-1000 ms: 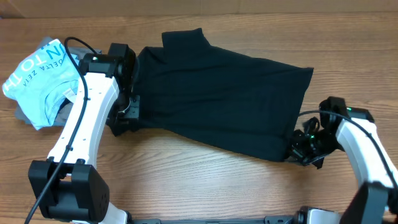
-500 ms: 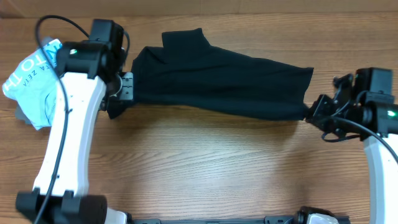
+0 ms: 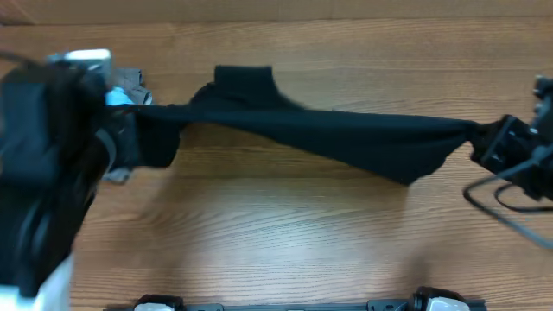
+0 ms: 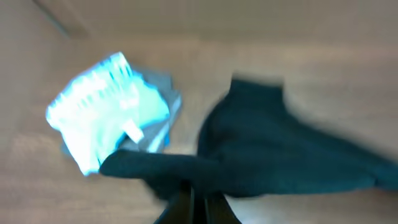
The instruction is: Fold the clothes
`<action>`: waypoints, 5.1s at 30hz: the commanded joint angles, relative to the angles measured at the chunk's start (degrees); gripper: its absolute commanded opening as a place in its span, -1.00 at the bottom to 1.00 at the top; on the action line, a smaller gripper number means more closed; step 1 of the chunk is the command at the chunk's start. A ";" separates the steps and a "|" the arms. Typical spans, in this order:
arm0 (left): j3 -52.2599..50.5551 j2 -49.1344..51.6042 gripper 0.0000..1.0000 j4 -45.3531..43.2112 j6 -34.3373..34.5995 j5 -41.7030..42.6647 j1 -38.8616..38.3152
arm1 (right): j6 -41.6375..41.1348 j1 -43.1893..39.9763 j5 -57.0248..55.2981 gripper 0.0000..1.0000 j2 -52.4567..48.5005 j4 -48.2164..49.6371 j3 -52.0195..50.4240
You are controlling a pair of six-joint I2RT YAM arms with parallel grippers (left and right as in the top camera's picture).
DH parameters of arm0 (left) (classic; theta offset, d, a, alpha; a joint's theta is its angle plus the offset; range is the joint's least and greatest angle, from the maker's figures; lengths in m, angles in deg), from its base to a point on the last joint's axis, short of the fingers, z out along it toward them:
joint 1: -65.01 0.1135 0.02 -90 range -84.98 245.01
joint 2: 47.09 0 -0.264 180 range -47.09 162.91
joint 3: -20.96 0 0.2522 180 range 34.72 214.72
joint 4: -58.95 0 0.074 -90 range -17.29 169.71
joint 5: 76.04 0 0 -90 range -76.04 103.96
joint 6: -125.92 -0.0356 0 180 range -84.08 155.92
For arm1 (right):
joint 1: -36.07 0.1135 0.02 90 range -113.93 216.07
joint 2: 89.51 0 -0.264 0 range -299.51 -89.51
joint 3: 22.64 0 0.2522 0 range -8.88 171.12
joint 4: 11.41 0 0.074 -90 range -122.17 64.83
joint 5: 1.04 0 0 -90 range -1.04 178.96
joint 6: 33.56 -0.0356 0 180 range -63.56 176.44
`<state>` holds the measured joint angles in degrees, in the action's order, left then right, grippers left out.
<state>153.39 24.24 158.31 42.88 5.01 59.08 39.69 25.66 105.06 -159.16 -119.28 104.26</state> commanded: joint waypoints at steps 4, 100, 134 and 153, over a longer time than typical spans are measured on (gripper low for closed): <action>7.39 -6.03 -0.92 -1.05 -1.42 -6.67 -0.11 | -2.56 -0.15 -0.90 -0.92 1.62 -2.93 12.85; -37.94 29.51 0.08 -12.41 -1.62 10.16 -2.99 | 9.66 -20.04 7.74 0.46 -28.50 22.99 -40.26; -37.62 50.58 -0.77 -21.75 17.51 -5.81 2.45 | 6.21 -8.48 8.44 0.25 -28.41 39.93 -45.31; -24.63 39.23 0.47 -17.66 11.63 -2.21 2.54 | -12.55 -9.01 -11.76 -0.74 -29.18 61.83 -62.90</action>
<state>127.76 65.42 140.28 57.26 1.58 61.38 32.89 17.18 104.22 -189.06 -57.77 42.99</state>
